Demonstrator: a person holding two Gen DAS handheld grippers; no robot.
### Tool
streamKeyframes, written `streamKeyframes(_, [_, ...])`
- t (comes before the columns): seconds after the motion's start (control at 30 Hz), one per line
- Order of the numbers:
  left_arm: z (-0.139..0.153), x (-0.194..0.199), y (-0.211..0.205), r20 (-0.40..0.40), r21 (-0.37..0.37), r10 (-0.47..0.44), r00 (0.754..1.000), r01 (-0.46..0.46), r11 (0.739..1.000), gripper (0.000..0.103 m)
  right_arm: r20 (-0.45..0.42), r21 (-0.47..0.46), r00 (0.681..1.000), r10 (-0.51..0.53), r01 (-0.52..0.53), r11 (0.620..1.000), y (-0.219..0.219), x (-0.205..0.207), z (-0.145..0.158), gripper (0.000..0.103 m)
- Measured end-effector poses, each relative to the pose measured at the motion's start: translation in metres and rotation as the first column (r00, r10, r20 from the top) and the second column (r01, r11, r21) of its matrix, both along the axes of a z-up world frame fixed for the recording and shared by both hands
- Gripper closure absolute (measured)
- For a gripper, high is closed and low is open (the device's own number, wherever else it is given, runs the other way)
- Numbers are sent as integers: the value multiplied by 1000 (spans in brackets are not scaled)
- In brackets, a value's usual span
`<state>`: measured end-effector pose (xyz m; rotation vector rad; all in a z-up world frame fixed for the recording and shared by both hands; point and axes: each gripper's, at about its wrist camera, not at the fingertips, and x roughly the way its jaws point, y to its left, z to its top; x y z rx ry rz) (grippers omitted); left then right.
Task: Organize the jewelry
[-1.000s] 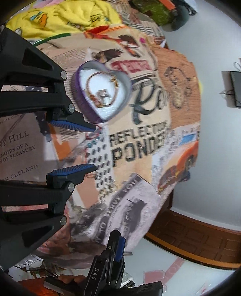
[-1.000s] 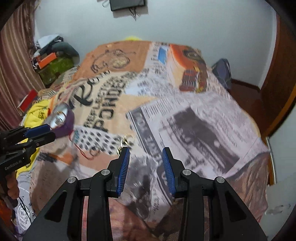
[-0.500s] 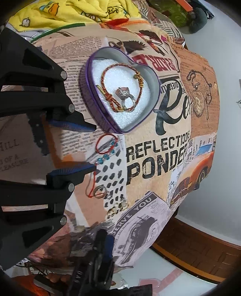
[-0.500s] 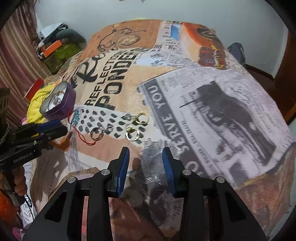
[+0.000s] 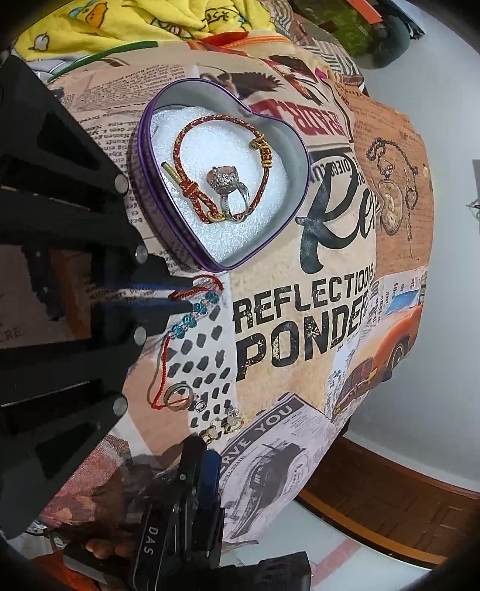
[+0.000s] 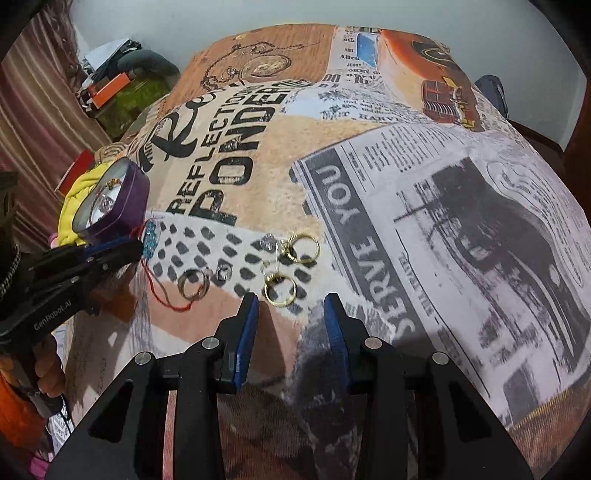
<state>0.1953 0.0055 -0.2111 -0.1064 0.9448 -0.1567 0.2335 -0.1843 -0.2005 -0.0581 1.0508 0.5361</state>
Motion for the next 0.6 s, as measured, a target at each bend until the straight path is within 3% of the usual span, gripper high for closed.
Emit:
streamKeyframes(0.2, [2,-2,2,3,-14,-3,1000,3,1000,103,52,-32,998,27,-25,999,13,-1,-3,70])
streamKeyframes(0.47, [16,-14,-3,33,-9,-12,999,13,1000,103,76,-26,997,10,-8,1000,12,-4,2,94])
streamKeyframes(0.6, [28,-21,-4,58,-15,-13,998,13,1000,103,88,-23,996,7,-5,1000,9,-13,8,95])
